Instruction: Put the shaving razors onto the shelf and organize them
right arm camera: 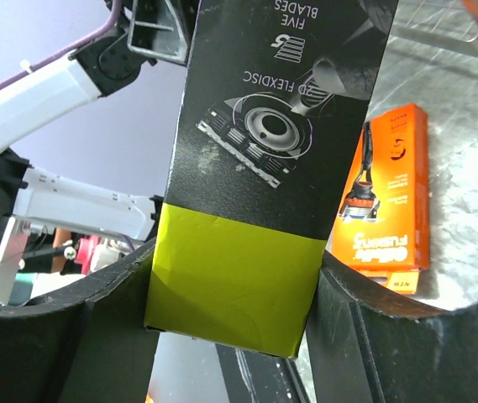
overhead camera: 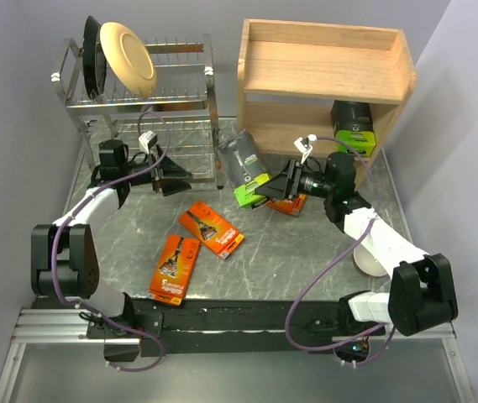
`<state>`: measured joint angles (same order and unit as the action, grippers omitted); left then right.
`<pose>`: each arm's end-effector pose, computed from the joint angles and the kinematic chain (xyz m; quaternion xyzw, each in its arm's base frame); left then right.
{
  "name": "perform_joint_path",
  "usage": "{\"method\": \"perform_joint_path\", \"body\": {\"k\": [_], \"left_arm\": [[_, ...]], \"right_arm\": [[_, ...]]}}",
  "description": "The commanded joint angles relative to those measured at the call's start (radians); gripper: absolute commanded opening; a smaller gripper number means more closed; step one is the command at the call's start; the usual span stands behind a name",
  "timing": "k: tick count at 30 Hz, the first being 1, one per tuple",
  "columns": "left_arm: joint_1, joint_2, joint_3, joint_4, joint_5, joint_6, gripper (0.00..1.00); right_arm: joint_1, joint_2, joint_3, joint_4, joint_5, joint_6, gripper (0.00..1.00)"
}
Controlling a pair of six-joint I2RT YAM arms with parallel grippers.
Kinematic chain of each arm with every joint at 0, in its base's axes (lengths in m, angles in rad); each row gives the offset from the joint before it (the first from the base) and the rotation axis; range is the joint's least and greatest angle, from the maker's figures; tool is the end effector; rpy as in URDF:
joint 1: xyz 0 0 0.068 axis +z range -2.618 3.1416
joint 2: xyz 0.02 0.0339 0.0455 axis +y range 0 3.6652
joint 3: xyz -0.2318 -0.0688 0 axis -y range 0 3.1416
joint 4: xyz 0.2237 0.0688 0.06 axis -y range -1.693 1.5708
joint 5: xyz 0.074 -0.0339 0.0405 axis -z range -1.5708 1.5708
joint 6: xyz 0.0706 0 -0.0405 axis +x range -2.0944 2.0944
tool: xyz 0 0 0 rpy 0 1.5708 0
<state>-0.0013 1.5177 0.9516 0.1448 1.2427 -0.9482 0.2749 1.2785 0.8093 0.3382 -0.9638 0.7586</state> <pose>0.3169 -0.0672 0.2361 -0.0295 0.7517 -0.6366 0.1698 0.2664 0.1354 0.2729 -0.1371 0.7200 0.5916 0.3358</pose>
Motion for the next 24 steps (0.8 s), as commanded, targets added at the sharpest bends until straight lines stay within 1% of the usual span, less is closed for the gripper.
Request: {"method": "perform_joint_path", "body": {"k": [1,2,8,9,10,11,12,13,14,16,18,19,24], "left_arm": [[-0.002,-0.024,0.012,-0.119,0.038,0.144,0.77],[0.021,-0.013,0.013,-0.125,0.038,0.149,0.77],[0.027,0.024,0.058,-0.143,0.038,0.183,0.78],[0.027,0.027,0.062,-0.169,0.038,0.186,0.8],[0.029,0.03,0.061,-0.153,0.049,0.168,0.83],[0.03,0.033,0.052,-0.101,0.055,0.137,0.84],[0.03,0.036,0.039,-0.065,0.063,0.07,0.84],[0.03,0.045,0.026,-0.035,0.067,0.051,0.84],[0.03,0.048,0.029,-0.037,0.066,0.049,0.84],[0.03,0.064,0.053,-0.08,0.058,0.103,0.84],[0.03,0.07,0.07,-0.114,0.06,0.129,0.84],[0.03,0.07,0.079,-0.122,0.058,0.135,0.84],[0.03,0.073,0.052,-0.071,0.055,0.1,0.84]], "right_arm": [[-0.043,-0.076,0.007,0.049,-0.052,-0.005,0.13],[-0.051,-0.083,0.008,0.035,-0.071,-0.007,0.1],[-0.107,-0.162,-0.013,-0.062,-0.11,-0.042,0.08],[-0.114,-0.172,-0.018,-0.077,-0.107,-0.045,0.08],[-0.121,-0.192,-0.025,-0.096,-0.102,-0.047,0.08],[-0.137,-0.2,-0.036,-0.103,-0.095,-0.045,0.07],[-0.143,-0.208,-0.039,-0.111,-0.087,-0.044,0.08],[-0.149,-0.214,-0.039,-0.123,-0.064,-0.042,0.07],[-0.157,-0.211,-0.038,-0.128,-0.052,-0.038,0.06],[-0.186,-0.199,-0.018,-0.131,-0.032,-0.024,0.06],[-0.238,-0.209,-0.004,-0.16,0.012,-0.009,0.06],[-0.243,-0.211,0.008,-0.174,0.037,-0.011,0.06],[-0.246,-0.128,0.074,-0.081,0.05,0.044,0.05]]}}
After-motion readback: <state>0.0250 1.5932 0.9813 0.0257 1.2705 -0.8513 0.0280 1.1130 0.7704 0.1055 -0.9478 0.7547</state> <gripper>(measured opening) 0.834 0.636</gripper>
